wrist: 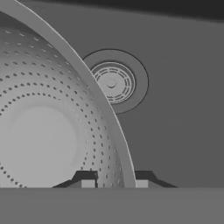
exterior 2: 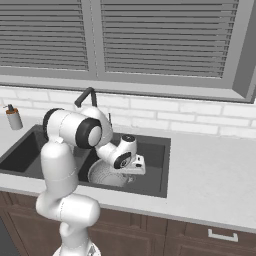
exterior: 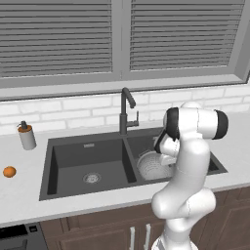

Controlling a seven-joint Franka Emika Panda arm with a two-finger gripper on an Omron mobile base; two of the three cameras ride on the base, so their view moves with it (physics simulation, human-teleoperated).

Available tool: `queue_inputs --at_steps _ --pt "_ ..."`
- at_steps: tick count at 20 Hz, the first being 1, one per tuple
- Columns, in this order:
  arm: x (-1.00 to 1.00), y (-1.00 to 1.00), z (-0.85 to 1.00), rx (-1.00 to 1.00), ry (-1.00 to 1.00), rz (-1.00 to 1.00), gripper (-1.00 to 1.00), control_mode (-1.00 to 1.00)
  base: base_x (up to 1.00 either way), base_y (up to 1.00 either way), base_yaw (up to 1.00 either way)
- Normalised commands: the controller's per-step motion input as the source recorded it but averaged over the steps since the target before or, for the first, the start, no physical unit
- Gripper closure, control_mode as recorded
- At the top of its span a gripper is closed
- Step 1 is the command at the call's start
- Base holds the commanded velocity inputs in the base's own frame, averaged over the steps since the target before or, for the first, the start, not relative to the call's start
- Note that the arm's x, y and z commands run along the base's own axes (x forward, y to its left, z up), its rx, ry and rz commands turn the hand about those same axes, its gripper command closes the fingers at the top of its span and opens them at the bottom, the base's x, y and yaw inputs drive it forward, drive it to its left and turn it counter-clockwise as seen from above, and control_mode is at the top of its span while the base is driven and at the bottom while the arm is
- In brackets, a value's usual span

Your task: Put the colander in the sink, put the tangerine in the colander, and turn on the sink faucet and pour water over the colander.

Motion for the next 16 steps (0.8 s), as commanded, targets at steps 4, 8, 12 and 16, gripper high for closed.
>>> queue_inputs --at_steps 4,8,12,16 --pt "0.16 0.0 -0.19 0.0 0.0 0.07 1.0 -1.0 0.0 0.0 0.0" --pt "0.12 0.02 -0.23 0.0 0.0 0.06 1.0 -1.0 0.0 0.0 0.0" --pt "0.0 0.13 -0.19 0.0 0.0 0.04 1.0 -1.0 0.0 0.0 0.0" --pt "0.0 0.29 0.0 -0.02 -0.02 0.02 -1.0 -1.0 0.0 0.0 0.0"
